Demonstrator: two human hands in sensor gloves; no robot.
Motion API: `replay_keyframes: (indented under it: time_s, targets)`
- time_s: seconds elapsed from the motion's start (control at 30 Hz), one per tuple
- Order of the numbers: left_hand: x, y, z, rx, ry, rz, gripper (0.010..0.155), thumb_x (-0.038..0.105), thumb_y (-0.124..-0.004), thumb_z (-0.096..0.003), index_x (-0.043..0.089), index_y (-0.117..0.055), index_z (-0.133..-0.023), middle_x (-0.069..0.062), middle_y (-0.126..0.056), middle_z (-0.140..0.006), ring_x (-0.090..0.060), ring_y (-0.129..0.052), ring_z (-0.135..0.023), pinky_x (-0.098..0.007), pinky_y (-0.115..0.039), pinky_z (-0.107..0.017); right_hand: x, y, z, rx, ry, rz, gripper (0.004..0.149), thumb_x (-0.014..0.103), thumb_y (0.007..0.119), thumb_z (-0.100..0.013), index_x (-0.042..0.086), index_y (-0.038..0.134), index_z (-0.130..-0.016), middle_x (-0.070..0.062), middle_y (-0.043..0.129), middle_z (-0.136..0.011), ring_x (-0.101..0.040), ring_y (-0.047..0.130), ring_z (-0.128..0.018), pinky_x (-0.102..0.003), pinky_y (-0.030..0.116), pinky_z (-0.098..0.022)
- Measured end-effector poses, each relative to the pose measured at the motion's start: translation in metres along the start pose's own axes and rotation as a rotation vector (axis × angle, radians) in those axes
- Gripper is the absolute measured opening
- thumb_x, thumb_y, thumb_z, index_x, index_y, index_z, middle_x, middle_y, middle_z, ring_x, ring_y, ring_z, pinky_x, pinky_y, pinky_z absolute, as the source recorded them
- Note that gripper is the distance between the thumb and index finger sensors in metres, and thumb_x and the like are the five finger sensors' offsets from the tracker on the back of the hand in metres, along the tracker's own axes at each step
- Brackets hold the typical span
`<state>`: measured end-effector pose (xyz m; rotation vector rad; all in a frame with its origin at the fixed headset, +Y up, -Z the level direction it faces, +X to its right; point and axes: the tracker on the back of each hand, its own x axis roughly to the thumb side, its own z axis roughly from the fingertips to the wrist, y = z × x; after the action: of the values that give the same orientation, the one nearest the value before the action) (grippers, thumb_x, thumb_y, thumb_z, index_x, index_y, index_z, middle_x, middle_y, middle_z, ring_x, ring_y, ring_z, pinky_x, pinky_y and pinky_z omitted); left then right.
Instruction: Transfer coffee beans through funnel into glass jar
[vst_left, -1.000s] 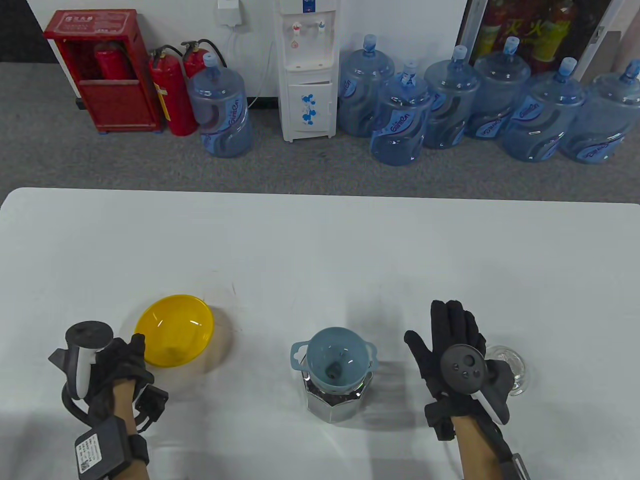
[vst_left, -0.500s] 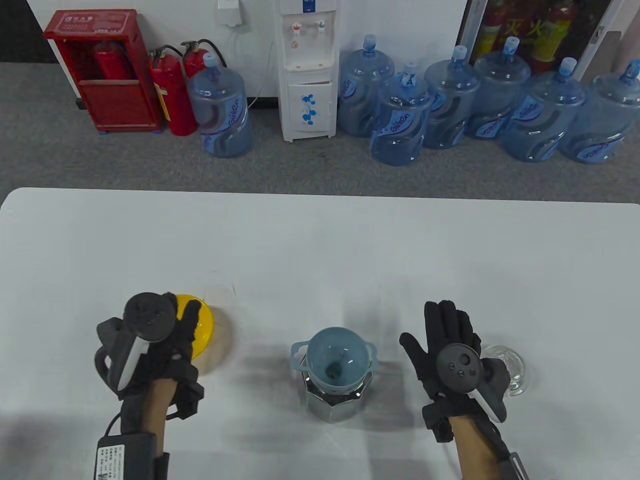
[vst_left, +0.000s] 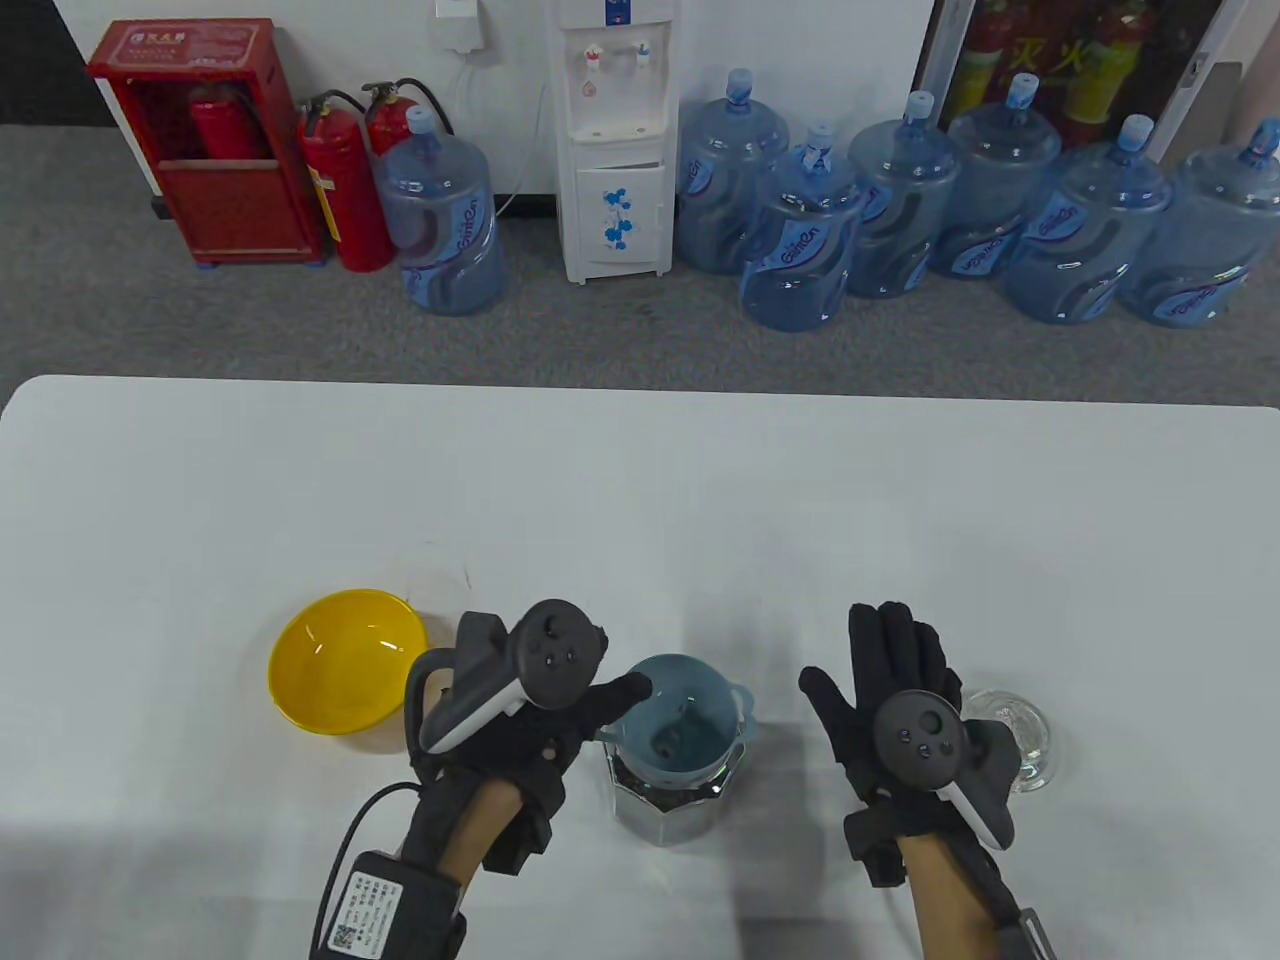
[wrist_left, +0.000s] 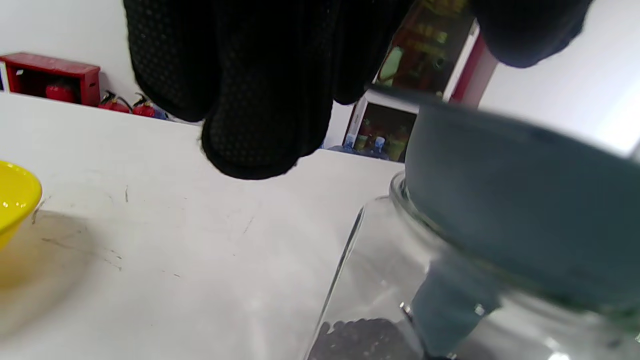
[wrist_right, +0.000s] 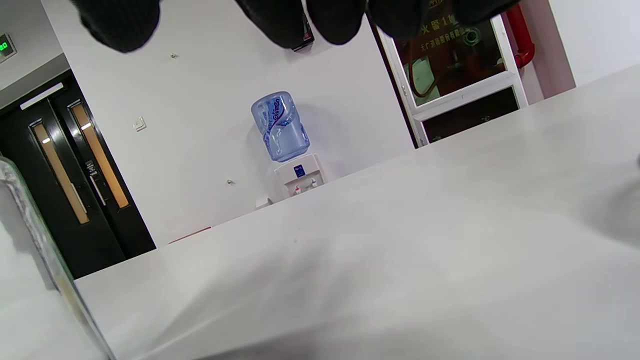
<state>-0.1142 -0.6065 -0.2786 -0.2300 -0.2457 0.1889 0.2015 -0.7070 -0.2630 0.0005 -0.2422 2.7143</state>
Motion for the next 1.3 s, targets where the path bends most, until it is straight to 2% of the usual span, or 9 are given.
replay_keyframes:
  time_s: [0.1,0.23,0.5,0.67,0.77,0.87,1.0,1.2,1.3]
  targets:
    - [0.003,-0.007,-0.005,-0.067,-0.029,0.061,0.061,0.062,-0.074,-0.0522,0.018,-0.077,-0.095,-0.008,-0.097,-0.077,-0.017,-0.109,-0.045,-0.045,-0.086,-0.054,0.0,0.0,0.0,0.001,0.002,-0.004,0.083,0.068,0.054,-0.064,0.015,0.038,-0.126,-0.022,0.029,-0.129,-0.051,0.033,-0.114,-0.073,0.039,-0.075]
    - [0.004,-0.013,-0.007,0.002,-0.033,-0.009,0.047,0.055,-0.077,-0.0526,0.02,-0.084,-0.083,-0.001,-0.101,-0.061,-0.012,-0.108,-0.032,-0.042,-0.089,-0.048,0.0,0.001,0.0,0.006,0.001,-0.004,0.083,0.068,0.054,-0.064,0.015,0.038,-0.126,-0.022,0.028,-0.129,-0.051,0.033,-0.114,-0.073,0.039,-0.075]
    - [-0.003,-0.014,-0.002,0.048,-0.086,0.164,0.039,0.046,-0.077,-0.0543,0.018,-0.085,-0.08,0.0,-0.1,-0.056,-0.01,-0.106,-0.027,-0.041,-0.089,-0.046,-0.001,0.001,0.001,0.009,0.006,-0.005,0.083,0.068,0.053,-0.064,0.015,0.038,-0.126,-0.023,0.028,-0.129,-0.051,0.033,-0.114,-0.073,0.039,-0.075]
    - [-0.012,0.012,0.02,0.123,-0.154,0.32,0.039,0.045,-0.076,-0.0565,0.017,-0.084,-0.082,-0.001,-0.1,-0.058,-0.01,-0.106,-0.028,-0.041,-0.089,-0.046,-0.003,0.002,0.0,0.027,0.019,-0.038,0.083,0.068,0.053,-0.064,0.014,0.039,-0.126,-0.023,0.029,-0.129,-0.051,0.034,-0.114,-0.073,0.039,-0.075]
    - [-0.026,0.038,0.038,0.245,-0.144,0.326,0.039,0.044,-0.075,-0.0576,0.016,-0.083,-0.083,-0.001,-0.099,-0.059,-0.011,-0.107,-0.03,-0.042,-0.089,-0.047,-0.003,0.001,0.001,0.025,0.01,-0.062,0.083,0.068,0.053,-0.064,0.014,0.039,-0.126,-0.023,0.028,-0.129,-0.051,0.033,-0.114,-0.073,0.039,-0.075]
    - [-0.052,0.059,0.057,0.416,-0.052,0.308,0.039,0.043,-0.075,-0.0583,0.016,-0.083,-0.084,-0.002,-0.099,-0.061,-0.011,-0.107,-0.032,-0.042,-0.088,-0.048,0.0,0.0,0.002,0.01,0.0,-0.057,0.083,0.068,0.054,-0.064,0.014,0.039,-0.126,-0.023,0.028,-0.129,-0.051,0.033,-0.114,-0.073,0.039,-0.075]
    - [-0.093,0.059,0.067,0.6,0.177,0.145,0.039,0.043,-0.075,-0.0584,0.015,-0.082,-0.084,-0.002,-0.099,-0.061,-0.01,-0.107,-0.032,-0.042,-0.089,-0.048,0.001,0.002,0.002,0.018,0.002,-0.044,0.083,0.068,0.054,-0.064,0.014,0.039,-0.126,-0.023,0.028,-0.129,-0.051,0.033,-0.114,-0.073,0.039,-0.075]
    - [-0.16,0.013,0.051,0.497,0.462,-0.024,0.038,0.042,-0.074,-0.0583,0.016,-0.082,-0.084,-0.002,-0.099,-0.061,-0.011,-0.107,-0.033,-0.042,-0.088,-0.049,-0.001,0.003,0.001,0.028,0.012,-0.029,0.083,0.068,0.054,-0.064,0.014,0.039,-0.126,-0.023,0.028,-0.129,-0.052,0.033,-0.114,-0.073,0.039,-0.075]
    - [-0.177,-0.007,0.045,0.464,0.519,-0.072,0.038,0.043,-0.075,-0.058,0.016,-0.082,-0.084,-0.002,-0.099,-0.061,-0.011,-0.108,-0.033,-0.042,-0.089,-0.049,-0.001,0.003,0.001,0.03,0.013,-0.026,0.083,0.068,0.053,-0.064,0.014,0.039,-0.126,-0.023,0.028,-0.129,-0.051,0.033,-0.114,-0.073,0.039,-0.075]
